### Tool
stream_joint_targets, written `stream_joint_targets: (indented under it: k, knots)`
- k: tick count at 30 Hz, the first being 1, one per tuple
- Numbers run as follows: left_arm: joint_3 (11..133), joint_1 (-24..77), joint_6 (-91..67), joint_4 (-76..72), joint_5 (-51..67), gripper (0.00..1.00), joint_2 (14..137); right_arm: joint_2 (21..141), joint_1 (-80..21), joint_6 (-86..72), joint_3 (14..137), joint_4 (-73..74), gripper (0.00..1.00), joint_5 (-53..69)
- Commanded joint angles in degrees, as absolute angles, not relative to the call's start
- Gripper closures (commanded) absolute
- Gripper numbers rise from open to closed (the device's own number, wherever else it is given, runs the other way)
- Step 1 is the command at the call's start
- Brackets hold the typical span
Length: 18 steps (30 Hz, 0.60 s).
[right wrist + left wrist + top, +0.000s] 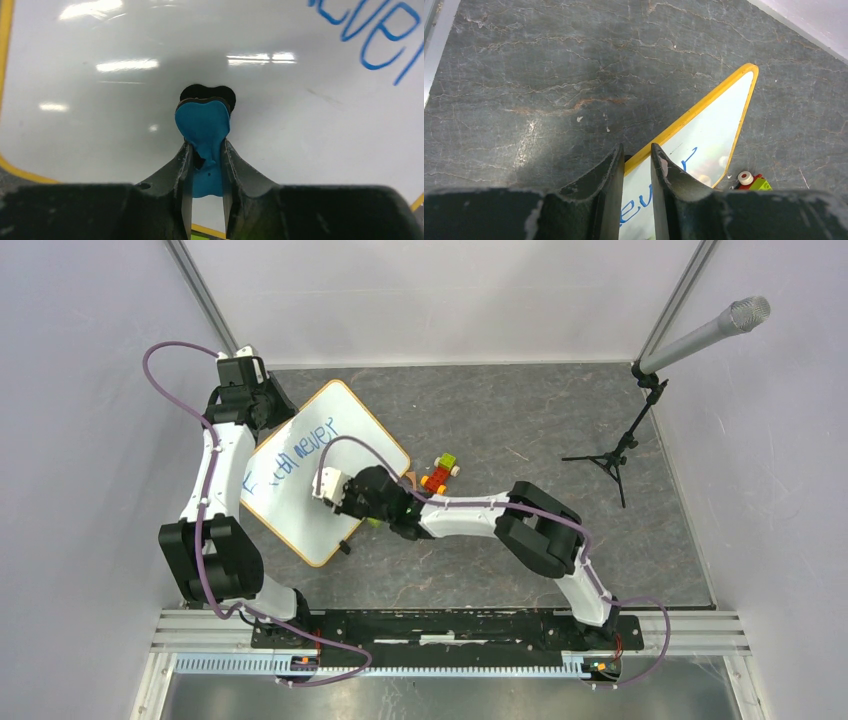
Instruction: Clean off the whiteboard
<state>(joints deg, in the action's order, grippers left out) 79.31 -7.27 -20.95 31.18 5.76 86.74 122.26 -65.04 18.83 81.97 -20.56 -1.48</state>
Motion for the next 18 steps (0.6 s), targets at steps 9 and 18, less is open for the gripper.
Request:
stream_joint_targets:
  k: [9, 18]
  knots:
    - [80.1, -7.0, -20.8, 33.4, 6.9, 0.68, 85.6, 132.7, -67.9, 19.4, 108.3, -10.5, 0.76, -3.3]
    - [80.1, -7.1, -20.5, 33.5, 6.5, 0.68, 85.5, 134.0, -71.2, 26.9, 111.1, -8.4, 0.75, -1.4]
